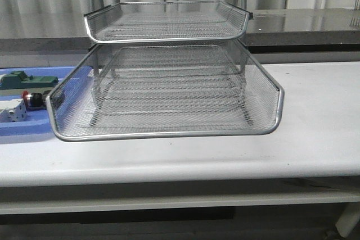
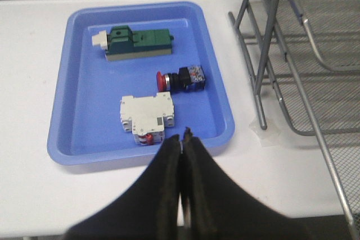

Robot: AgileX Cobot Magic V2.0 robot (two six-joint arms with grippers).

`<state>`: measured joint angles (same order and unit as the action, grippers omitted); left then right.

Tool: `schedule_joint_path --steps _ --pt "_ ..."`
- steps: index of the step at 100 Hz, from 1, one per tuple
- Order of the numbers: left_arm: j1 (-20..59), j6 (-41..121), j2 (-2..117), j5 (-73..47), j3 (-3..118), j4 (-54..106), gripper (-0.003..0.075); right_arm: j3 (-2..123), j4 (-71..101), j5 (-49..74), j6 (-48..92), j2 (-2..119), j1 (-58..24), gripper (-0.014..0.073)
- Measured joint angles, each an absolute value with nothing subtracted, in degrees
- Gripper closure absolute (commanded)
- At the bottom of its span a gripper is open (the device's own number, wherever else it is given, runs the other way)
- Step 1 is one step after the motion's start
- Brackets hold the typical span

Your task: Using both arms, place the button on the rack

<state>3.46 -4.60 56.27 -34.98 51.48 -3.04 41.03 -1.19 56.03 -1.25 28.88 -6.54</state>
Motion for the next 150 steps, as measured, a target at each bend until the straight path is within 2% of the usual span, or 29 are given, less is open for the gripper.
schedule_joint_path --steps 26,50,57,66,81,86,91,117,150 --pt "3.46 -1.23 73.14 -44.49 66.96 -3.63 0.0741 41.03 -1.19 56.03 -1.25 28.88 -6.54 0.0662" --pt "3.46 3.22 78.91 -46.46 73.02 -3.76 0.0738 41.03 -1.19 56.03 -1.25 28.88 -6.54 0.0662" --pt "3.46 4.42 79.17 -46.58 73.23 -3.76 0.0713 41.03 -1.19 56.03 -1.25 28.88 -6.54 0.0662" --pt "3.46 5.48 79.17 -47.50 73.23 -3.76 0.0584 41.03 -1.19 56.06 -1.25 28.88 -6.54 0.0662" --pt "3.46 7.35 79.17 -50.51 73.28 -3.76 0.0198 41.03 -1.19 56.06 -1.25 28.88 -6.54 0.0662" --pt "3.46 7.71 79.17 -51.69 73.28 -3.76 0.0115 41.03 -1.19 56.06 -1.25 28.88 -6.54 0.0662" --pt "3.46 7.85 79.17 -52.50 73.28 -3.80 0.0074 41.03 -1.19 56.06 -1.25 28.88 -6.54 0.0662" --pt "3.46 7.98 79.17 -53.43 73.28 -2.88 0.0119 41.03 -1.19 56.15 -1.25 28.88 -6.54 0.0662" --pt "3.46 16.67 85.08 -50.67 76.70 -2.52 0.0119 41.03 -1.19 56.15 -1.25 28.88 -6.54 0.0662"
